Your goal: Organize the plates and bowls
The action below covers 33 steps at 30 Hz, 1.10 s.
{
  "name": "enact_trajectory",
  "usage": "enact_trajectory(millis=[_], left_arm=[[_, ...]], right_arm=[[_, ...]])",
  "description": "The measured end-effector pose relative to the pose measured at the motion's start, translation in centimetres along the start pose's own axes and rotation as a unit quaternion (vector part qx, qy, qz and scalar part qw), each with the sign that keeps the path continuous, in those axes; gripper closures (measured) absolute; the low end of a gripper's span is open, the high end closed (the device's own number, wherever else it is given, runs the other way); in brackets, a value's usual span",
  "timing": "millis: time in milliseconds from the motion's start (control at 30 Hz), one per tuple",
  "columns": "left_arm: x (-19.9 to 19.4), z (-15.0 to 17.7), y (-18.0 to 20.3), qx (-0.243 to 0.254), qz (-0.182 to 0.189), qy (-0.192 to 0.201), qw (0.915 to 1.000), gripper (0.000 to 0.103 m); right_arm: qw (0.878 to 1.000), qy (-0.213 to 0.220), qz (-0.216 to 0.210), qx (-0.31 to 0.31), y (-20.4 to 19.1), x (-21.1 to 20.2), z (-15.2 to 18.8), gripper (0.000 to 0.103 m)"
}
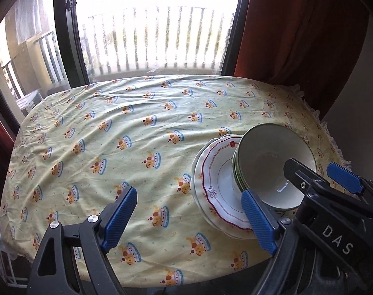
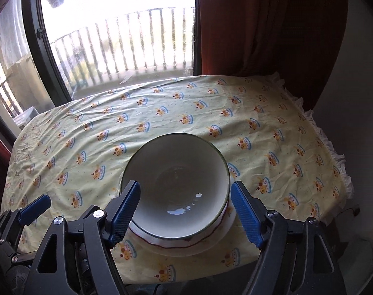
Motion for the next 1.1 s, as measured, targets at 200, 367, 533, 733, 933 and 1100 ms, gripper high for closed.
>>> enact_trajectory(millis=[200, 367, 533, 733, 933, 1100], left_arm=[[-1.6, 2.3, -4.1, 0.005, -0.017, 0.042, 0.999, 0.014], [-2.7, 4.8, -7.6, 0.041, -0.041, 0.068, 0.996, 0.011], [-2.8, 7.4, -10.9, 0.046, -0.053, 0.063, 0.9955, 0.01], [-3.1, 9.4, -13.6, -0.003, -0.053, 0.055, 0.9971, 0.01], [-3.8, 10.3, -14.1, -0.016, -0.055, 0.063, 0.9964, 0.008], [-4.4, 10.5, -14.0, -0.016, -0.056, 0.074, 0.9955, 0.006]], right_arm=[[0.999, 0.026, -0.025, 0.008, -3.7, -1.5, 2.3, 0.024], [0.998, 0.037, -0.046, 0.003, -6.9, -1.9, 4.9, 0.024], [0.997, 0.04, -0.063, 0.007, -8.8, -1.6, 7.6, 0.024], [0.997, 0.041, -0.068, 0.0, -10.4, -1.7, 10.3, 0.024], [0.997, 0.041, -0.061, -0.01, -11.2, -1.8, 11.2, 0.024], [0.997, 0.032, -0.066, -0.013, -11.5, -1.8, 12.0, 0.024]])
Point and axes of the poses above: each gripper's, at about its wrist camera, not at the fingertips, and x roughly the way its jaws point, y to its right, z to its underside, the point moved 1 cm from there along x, roughly the way its jaws point, and after that the axes turned 1 degree about -x, right-handed, at the moved point
